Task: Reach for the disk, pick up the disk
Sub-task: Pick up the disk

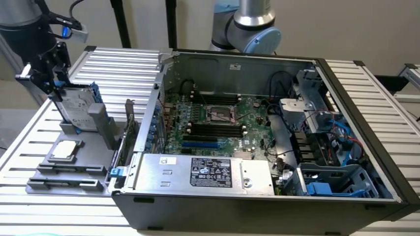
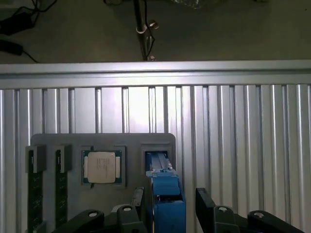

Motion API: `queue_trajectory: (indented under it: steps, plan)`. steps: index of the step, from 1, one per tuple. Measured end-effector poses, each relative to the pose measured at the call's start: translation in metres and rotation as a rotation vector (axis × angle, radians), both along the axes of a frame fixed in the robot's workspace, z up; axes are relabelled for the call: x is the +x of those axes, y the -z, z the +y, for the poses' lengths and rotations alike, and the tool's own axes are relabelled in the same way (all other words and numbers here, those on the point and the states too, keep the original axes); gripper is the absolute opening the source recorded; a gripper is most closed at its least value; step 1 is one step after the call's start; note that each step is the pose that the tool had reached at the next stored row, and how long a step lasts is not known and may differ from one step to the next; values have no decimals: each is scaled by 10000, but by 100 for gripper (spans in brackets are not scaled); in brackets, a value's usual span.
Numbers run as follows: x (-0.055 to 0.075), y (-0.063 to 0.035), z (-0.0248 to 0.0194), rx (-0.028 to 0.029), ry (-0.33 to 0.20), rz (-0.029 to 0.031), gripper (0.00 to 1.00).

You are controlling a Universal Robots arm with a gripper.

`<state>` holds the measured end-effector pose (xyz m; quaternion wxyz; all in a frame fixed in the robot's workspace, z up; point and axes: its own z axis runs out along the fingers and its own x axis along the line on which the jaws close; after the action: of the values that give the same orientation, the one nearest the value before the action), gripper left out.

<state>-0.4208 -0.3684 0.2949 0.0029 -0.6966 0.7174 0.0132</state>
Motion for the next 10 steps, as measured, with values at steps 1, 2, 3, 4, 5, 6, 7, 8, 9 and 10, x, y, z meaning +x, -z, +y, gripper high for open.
queue_trajectory:
  steps: [1, 2, 3, 4, 5, 6, 7, 8, 9, 10]
  plan:
    - [-1, 5, 0, 0, -26, 0, 54]
    - [-2, 12, 0, 1, -45, -1, 54]
    - [-2, 18, 0, 1, -60, -1, 54]
    - [-2, 24, 0, 0, -74, 0, 54]
    - [-2, 32, 0, 0, -87, 0, 54]
    - [-2, 37, 0, 0, -100, 0, 54]
    - [-2, 40, 0, -1, -110, 2, 54]
    - [-2, 41, 0, -2, -119, 4, 54]
    - [-2, 43, 1, -2, -125, 3, 54]
    - [-2, 45, 2, -1, -131, 2, 54]
